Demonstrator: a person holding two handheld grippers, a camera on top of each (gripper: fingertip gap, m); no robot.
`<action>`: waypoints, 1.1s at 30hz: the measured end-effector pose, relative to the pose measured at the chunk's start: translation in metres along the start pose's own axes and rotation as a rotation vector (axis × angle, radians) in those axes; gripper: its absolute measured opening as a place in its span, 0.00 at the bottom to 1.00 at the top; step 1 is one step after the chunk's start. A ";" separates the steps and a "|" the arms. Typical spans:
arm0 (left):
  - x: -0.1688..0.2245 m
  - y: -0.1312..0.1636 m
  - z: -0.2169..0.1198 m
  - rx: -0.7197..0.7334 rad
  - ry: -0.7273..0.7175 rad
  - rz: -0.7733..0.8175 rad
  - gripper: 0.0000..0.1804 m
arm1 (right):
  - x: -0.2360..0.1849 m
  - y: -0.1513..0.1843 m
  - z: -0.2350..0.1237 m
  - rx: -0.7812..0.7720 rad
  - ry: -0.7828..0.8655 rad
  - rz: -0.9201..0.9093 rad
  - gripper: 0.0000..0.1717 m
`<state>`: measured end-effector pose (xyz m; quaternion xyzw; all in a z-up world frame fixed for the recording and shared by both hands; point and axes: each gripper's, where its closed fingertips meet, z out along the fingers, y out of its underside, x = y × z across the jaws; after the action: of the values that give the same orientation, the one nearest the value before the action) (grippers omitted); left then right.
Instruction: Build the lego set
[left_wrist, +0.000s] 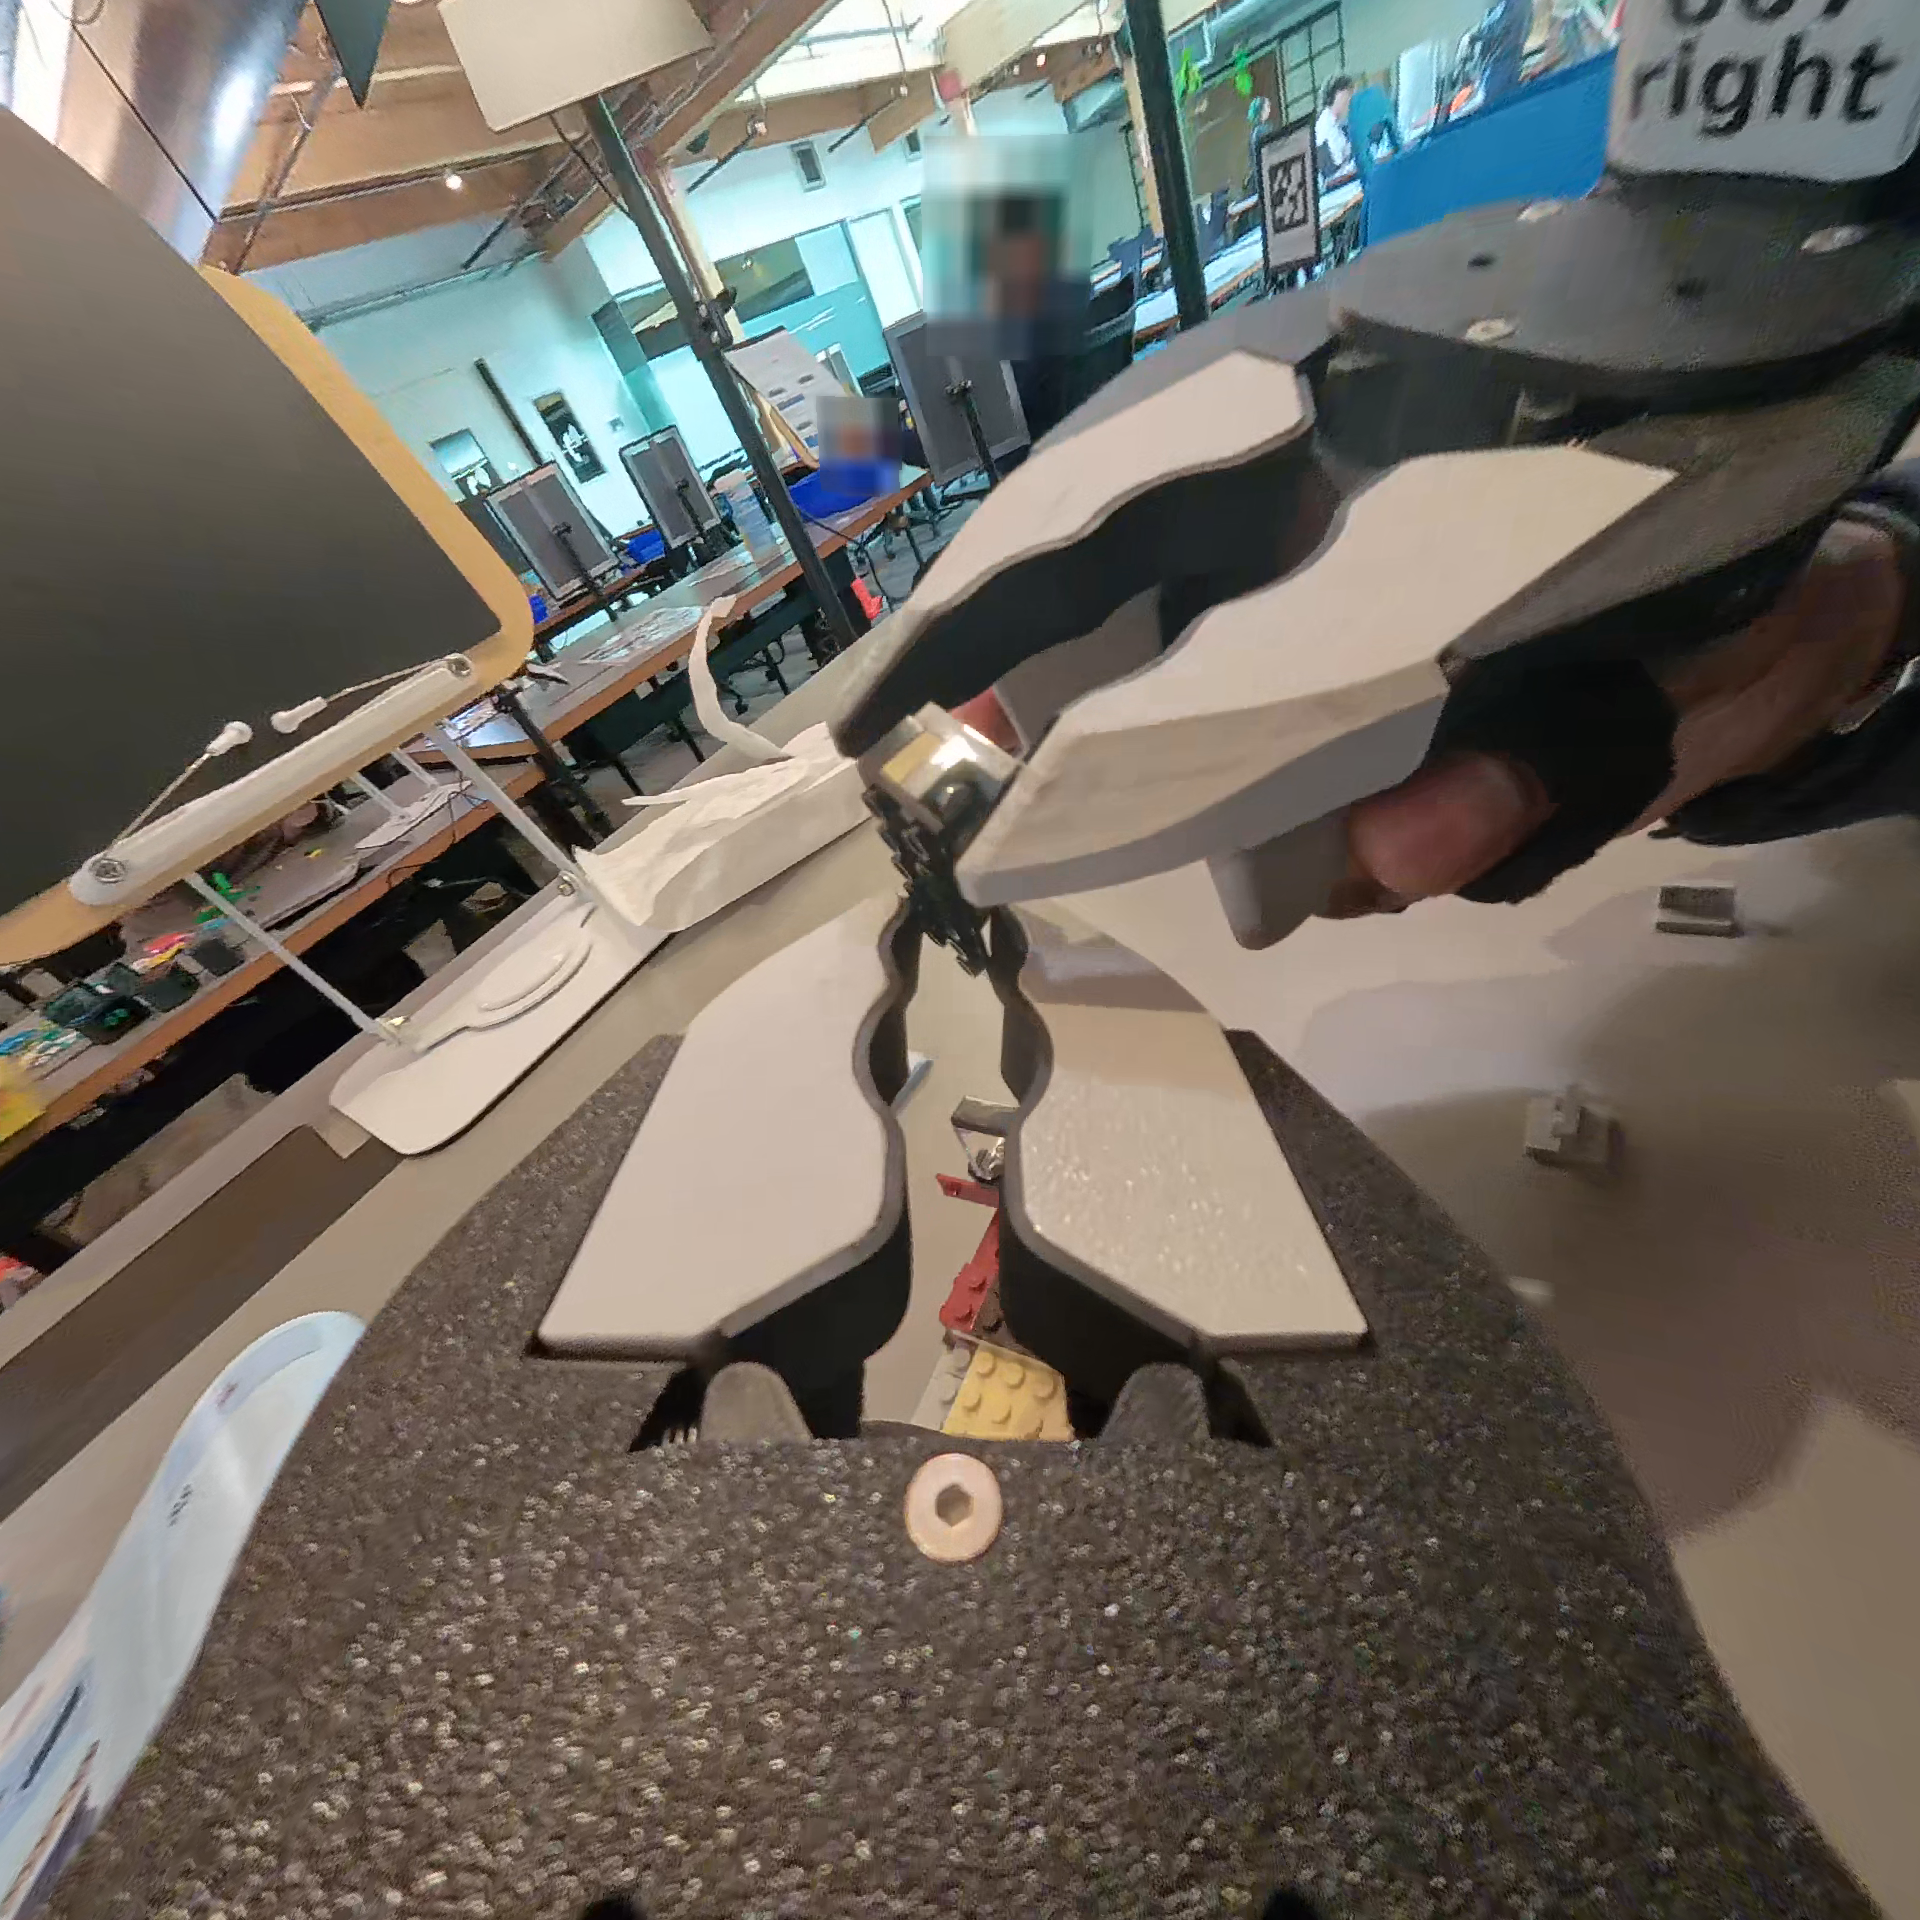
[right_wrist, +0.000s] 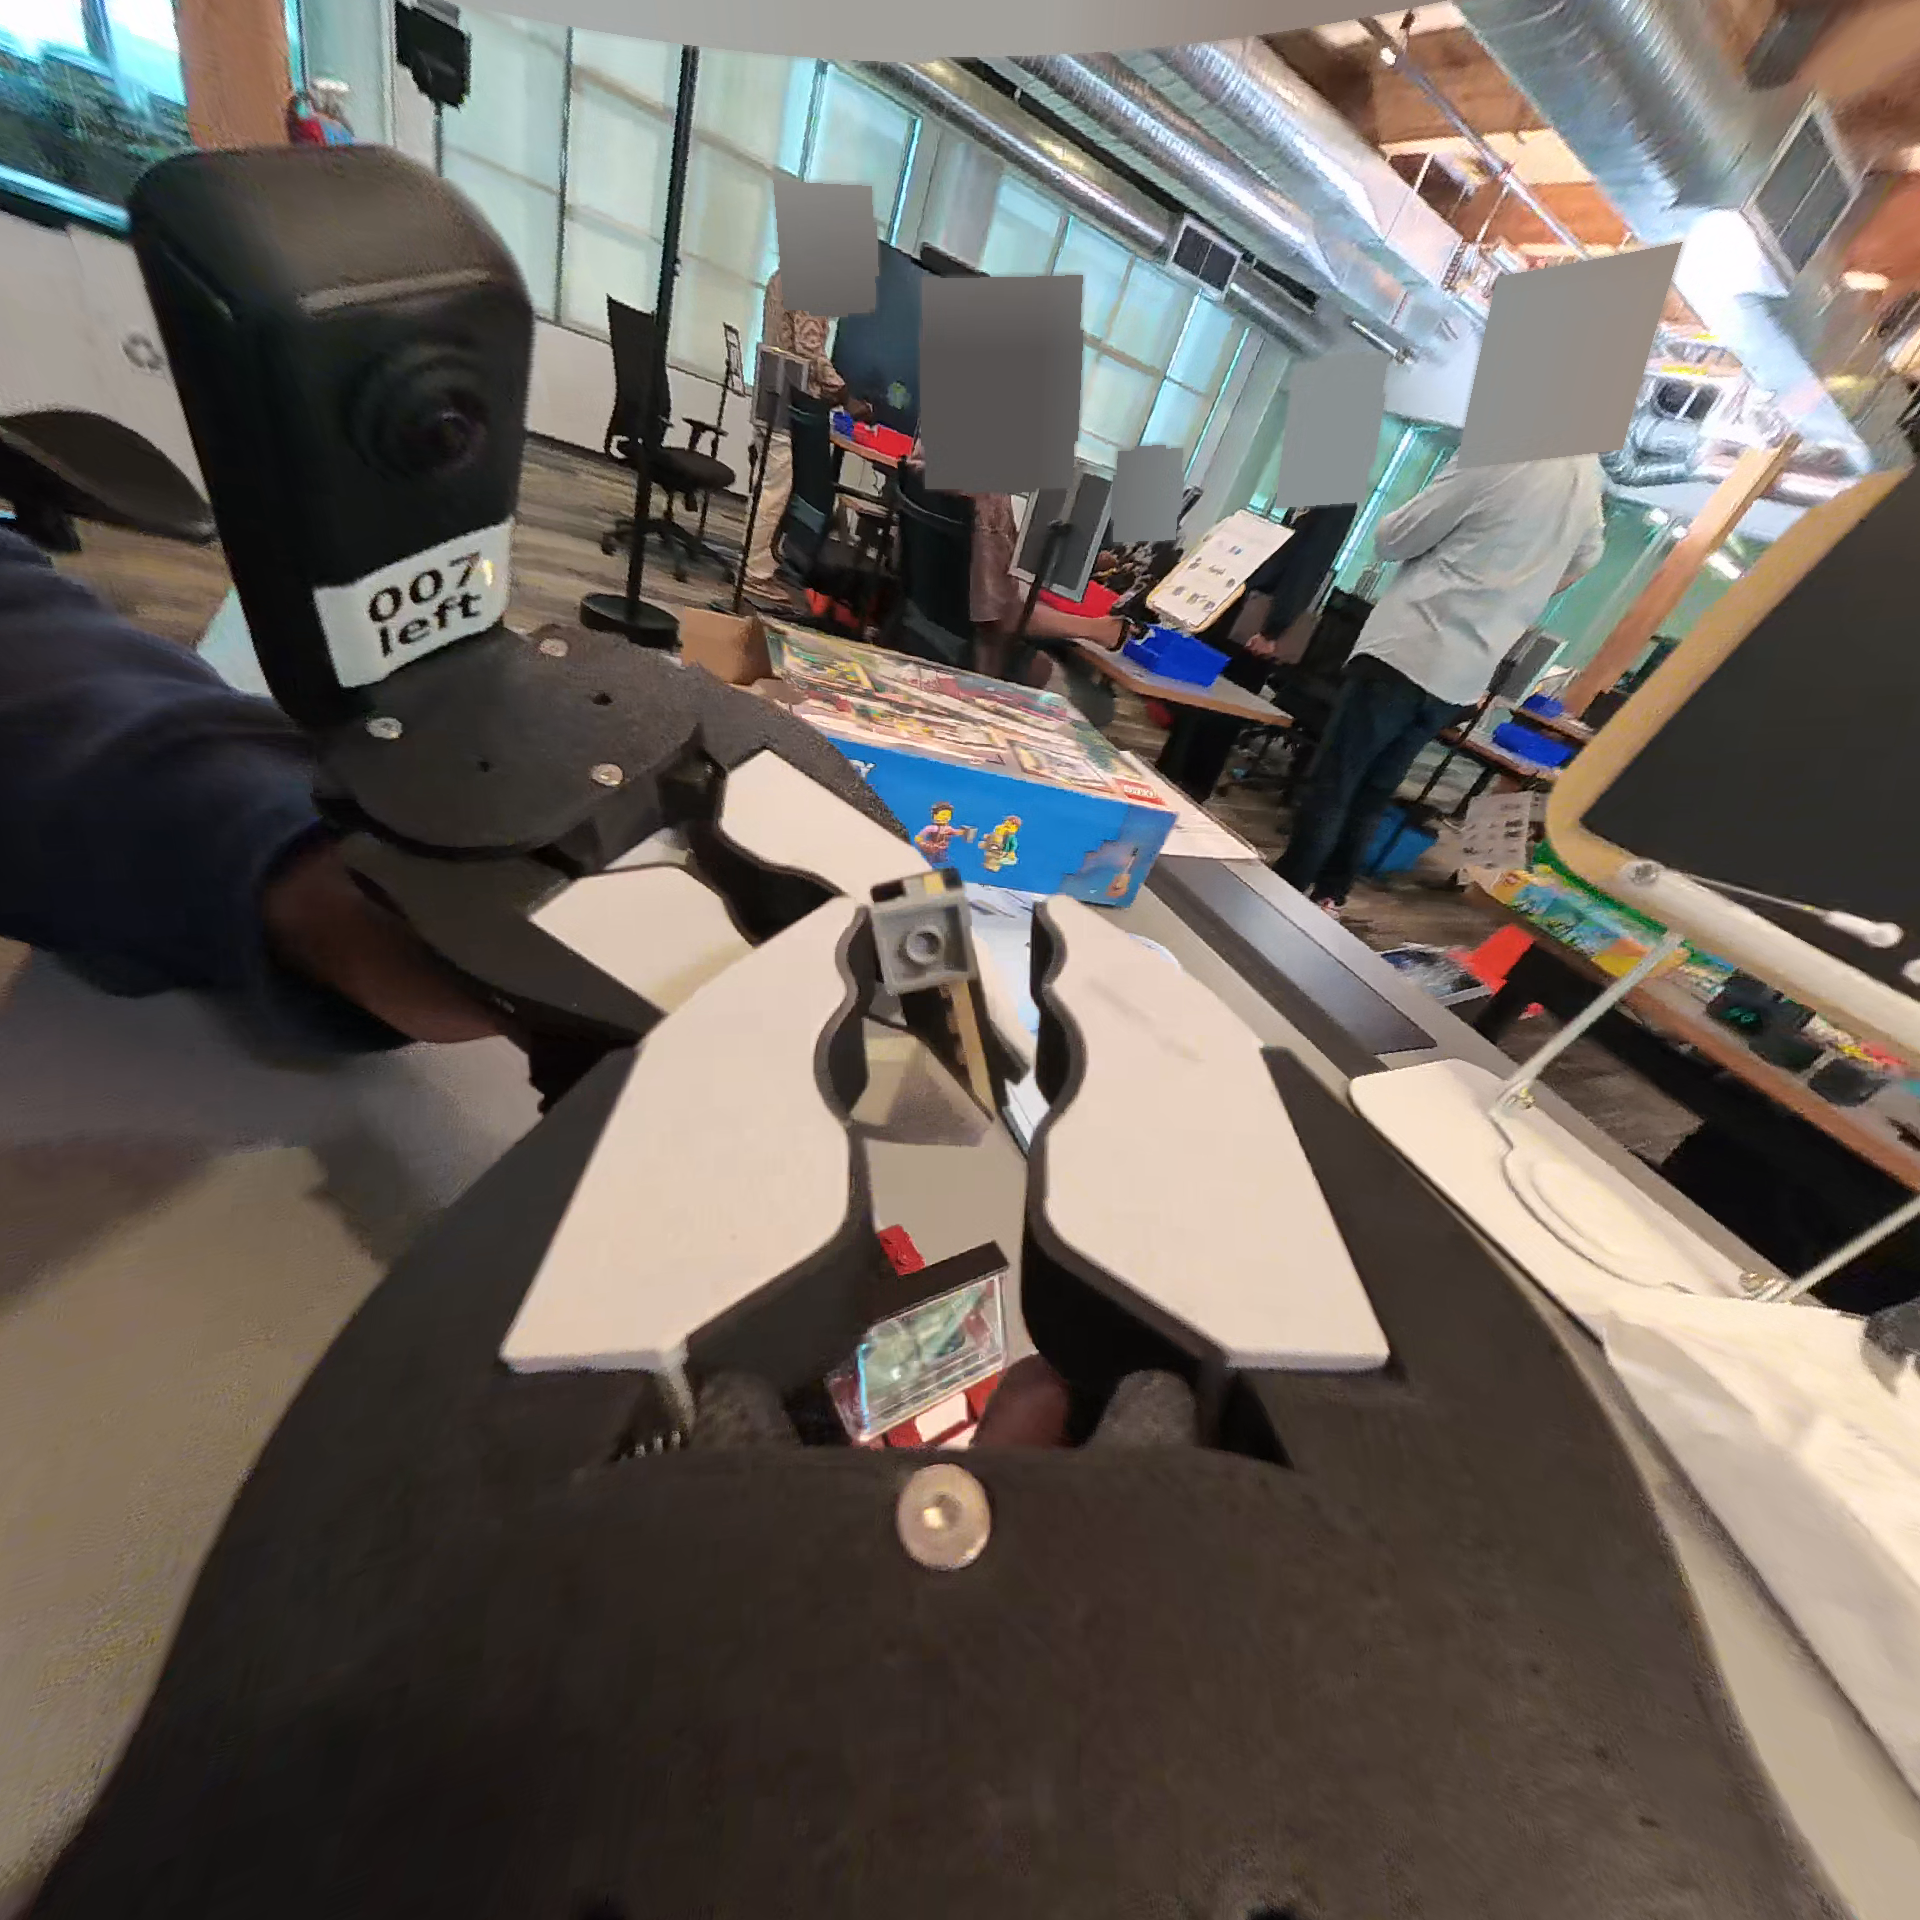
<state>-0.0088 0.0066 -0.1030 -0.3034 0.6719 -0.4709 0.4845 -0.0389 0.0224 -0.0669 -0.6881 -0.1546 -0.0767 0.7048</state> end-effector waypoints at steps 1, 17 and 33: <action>0.001 0.001 0.000 -0.006 -0.002 0.008 0.07 | -0.001 0.000 0.000 -0.003 -0.005 -0.008 0.15; 0.034 -0.021 -0.009 0.210 0.401 -0.232 0.18 | -0.002 -0.019 -0.017 0.204 -0.332 0.508 0.10; 0.032 -0.018 -0.008 0.192 0.349 -0.194 0.10 | -0.009 -0.016 -0.014 0.197 -0.365 0.530 0.10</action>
<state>-0.0280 -0.0251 -0.0975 -0.2331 0.6653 -0.6224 0.3401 -0.0507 0.0065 -0.0550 -0.6354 -0.1009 0.2491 0.7239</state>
